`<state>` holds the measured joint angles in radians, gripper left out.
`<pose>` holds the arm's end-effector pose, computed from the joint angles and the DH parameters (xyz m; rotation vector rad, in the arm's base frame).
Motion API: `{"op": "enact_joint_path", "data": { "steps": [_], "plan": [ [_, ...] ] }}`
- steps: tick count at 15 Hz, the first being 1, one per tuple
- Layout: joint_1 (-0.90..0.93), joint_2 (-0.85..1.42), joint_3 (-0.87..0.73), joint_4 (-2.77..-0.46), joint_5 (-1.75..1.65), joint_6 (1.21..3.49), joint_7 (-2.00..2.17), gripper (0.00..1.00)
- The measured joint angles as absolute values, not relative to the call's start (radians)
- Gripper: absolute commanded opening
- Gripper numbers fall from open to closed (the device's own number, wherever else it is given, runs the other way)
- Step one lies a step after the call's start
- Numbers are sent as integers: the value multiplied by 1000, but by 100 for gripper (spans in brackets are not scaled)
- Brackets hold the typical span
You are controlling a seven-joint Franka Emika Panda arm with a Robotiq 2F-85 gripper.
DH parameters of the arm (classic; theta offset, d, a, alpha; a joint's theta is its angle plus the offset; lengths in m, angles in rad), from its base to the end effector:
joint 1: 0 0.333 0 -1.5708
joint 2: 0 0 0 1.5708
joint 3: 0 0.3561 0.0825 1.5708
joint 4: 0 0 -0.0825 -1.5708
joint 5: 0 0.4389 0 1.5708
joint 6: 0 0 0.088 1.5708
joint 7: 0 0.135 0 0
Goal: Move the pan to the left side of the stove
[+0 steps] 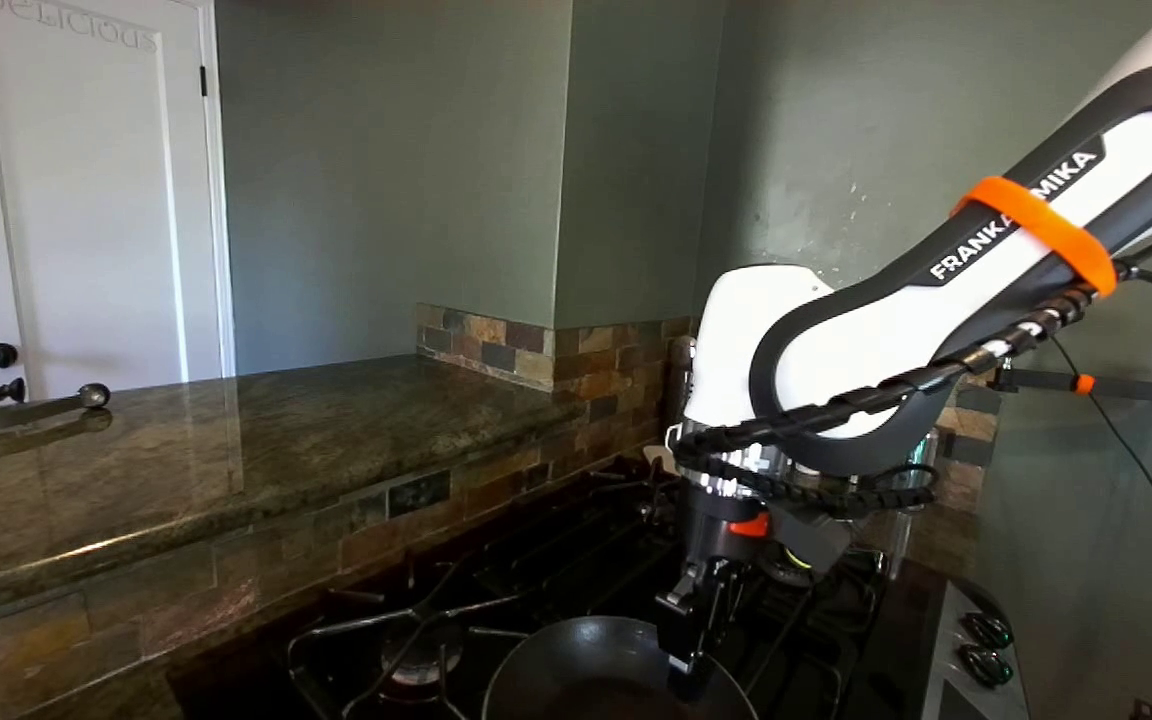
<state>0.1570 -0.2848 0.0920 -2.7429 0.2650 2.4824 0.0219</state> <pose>0.3990 0.1019 0.2767 -3.0005 -0.0238 -0.0104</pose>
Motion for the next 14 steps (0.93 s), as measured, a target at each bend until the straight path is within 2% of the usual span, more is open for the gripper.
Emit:
{"op": "enact_joint_path", "data": {
  "steps": [4, 5, 14],
  "plan": [
    [157, -266, 94, -2742, 263, 2497, 22, 98],
    [157, -267, 94, -2741, 262, 2506, 22, 100],
    [150, -346, 94, -2741, 245, 2525, 43, 100]
  ]
}}
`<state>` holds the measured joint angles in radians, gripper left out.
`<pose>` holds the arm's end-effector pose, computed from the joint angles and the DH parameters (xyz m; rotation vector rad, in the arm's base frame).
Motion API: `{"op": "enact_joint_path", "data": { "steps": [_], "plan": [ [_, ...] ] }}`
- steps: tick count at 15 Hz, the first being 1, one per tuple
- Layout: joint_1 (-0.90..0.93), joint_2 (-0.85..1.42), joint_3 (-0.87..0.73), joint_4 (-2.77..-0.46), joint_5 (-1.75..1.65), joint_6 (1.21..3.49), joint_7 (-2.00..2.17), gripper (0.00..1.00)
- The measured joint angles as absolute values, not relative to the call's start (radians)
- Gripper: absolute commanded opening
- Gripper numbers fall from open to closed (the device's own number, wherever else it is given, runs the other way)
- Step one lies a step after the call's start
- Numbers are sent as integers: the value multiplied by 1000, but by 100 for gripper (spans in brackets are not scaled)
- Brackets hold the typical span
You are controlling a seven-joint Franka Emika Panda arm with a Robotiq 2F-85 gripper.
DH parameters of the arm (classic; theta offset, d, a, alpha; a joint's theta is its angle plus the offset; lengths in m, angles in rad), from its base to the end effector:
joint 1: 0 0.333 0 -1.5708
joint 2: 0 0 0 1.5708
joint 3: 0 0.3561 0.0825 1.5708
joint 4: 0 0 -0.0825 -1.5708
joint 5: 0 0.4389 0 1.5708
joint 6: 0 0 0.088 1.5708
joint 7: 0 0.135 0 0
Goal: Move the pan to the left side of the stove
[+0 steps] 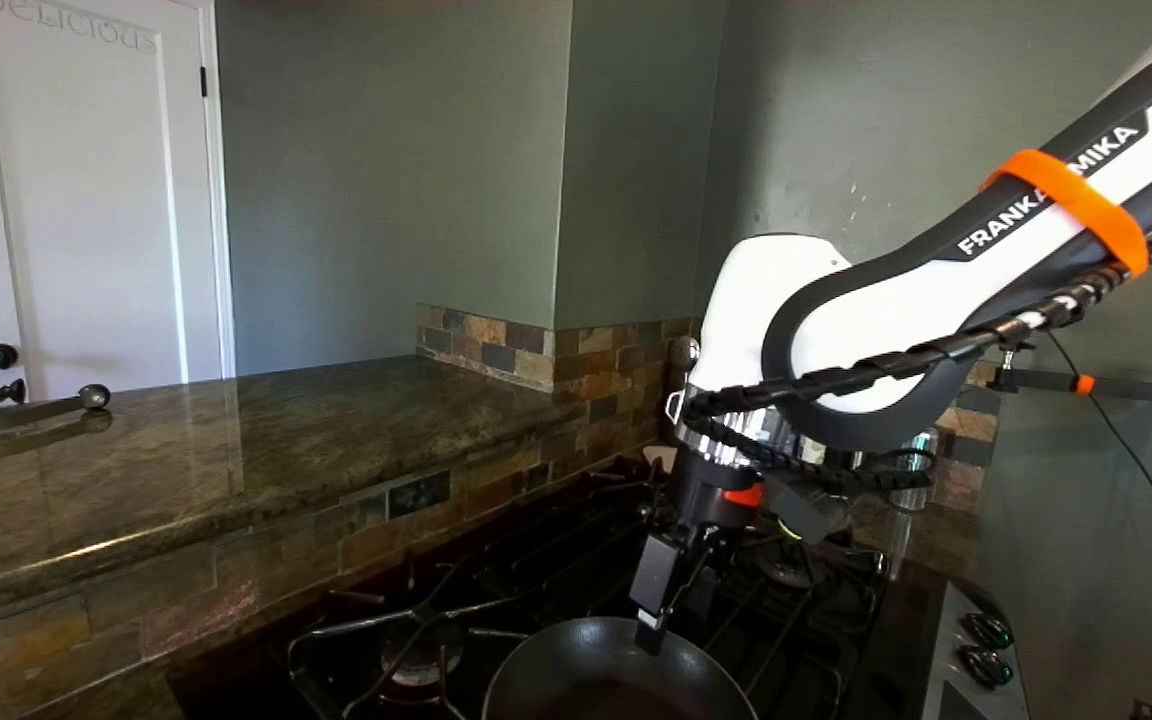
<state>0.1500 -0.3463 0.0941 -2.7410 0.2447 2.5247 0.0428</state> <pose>0.4082 0.1000 0.3070 -2.9975 -0.0107 -0.1687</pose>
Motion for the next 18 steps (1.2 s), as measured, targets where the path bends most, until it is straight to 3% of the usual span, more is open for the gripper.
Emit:
{"op": "enact_joint_path", "data": {
  "steps": [9, 18],
  "plan": [
    [132, -506, 125, -2635, 128, 2281, 149, 100],
    [130, -505, 216, -2454, 64, 2131, 252, 100]
  ]
}}
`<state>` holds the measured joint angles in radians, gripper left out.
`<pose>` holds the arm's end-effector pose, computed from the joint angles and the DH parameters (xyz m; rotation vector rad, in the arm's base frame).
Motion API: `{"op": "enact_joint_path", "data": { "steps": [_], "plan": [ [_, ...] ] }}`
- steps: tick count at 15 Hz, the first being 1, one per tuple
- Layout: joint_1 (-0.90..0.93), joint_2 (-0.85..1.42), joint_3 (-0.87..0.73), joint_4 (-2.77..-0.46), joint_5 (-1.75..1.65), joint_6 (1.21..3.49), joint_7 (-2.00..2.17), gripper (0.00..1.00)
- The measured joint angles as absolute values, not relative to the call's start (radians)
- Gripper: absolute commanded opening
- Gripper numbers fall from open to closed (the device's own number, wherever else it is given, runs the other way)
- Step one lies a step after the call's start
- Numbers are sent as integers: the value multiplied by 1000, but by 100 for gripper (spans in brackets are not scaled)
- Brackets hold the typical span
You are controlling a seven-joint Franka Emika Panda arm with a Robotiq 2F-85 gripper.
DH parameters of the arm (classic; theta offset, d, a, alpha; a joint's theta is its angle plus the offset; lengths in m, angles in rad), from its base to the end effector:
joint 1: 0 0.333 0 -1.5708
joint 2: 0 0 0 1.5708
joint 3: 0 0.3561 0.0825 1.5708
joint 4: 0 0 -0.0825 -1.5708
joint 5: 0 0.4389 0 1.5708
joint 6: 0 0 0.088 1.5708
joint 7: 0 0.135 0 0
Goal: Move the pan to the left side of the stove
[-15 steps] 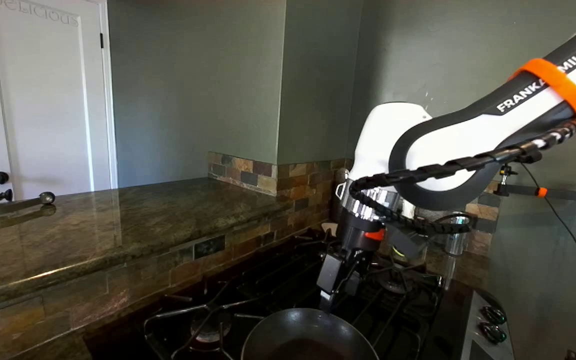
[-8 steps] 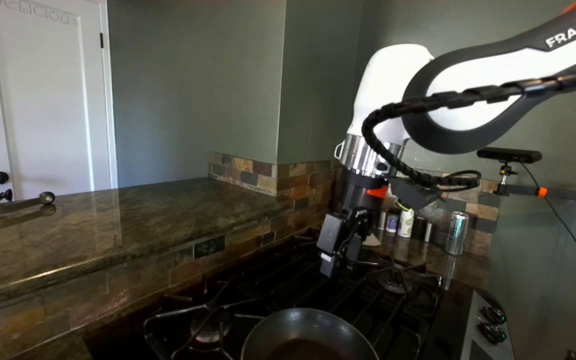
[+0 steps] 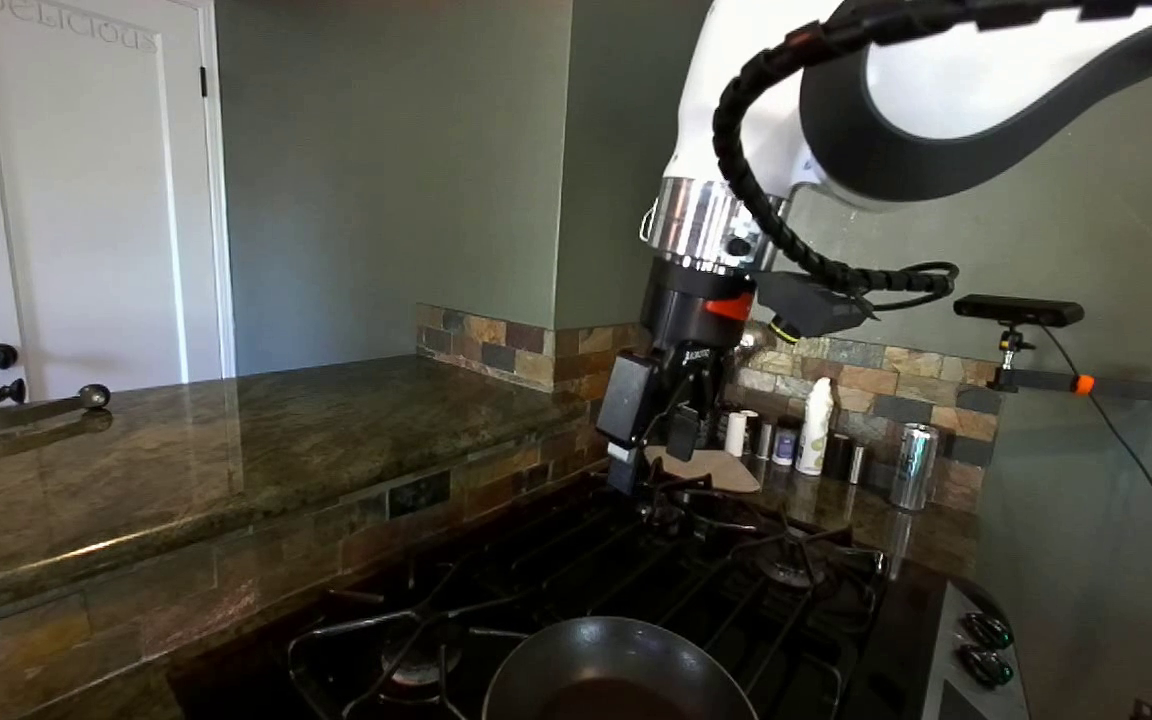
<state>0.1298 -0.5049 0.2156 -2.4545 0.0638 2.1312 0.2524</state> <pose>0.4219 0.1597 0.4765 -3.1241 -0.0726 -0.2805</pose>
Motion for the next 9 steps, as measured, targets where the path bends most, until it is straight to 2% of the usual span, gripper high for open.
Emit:
{"op": "enact_joint_path", "data": {
  "steps": [9],
  "plan": [
    [130, -465, 254, -2392, 49, 2131, 284, 100]
  ]
}}
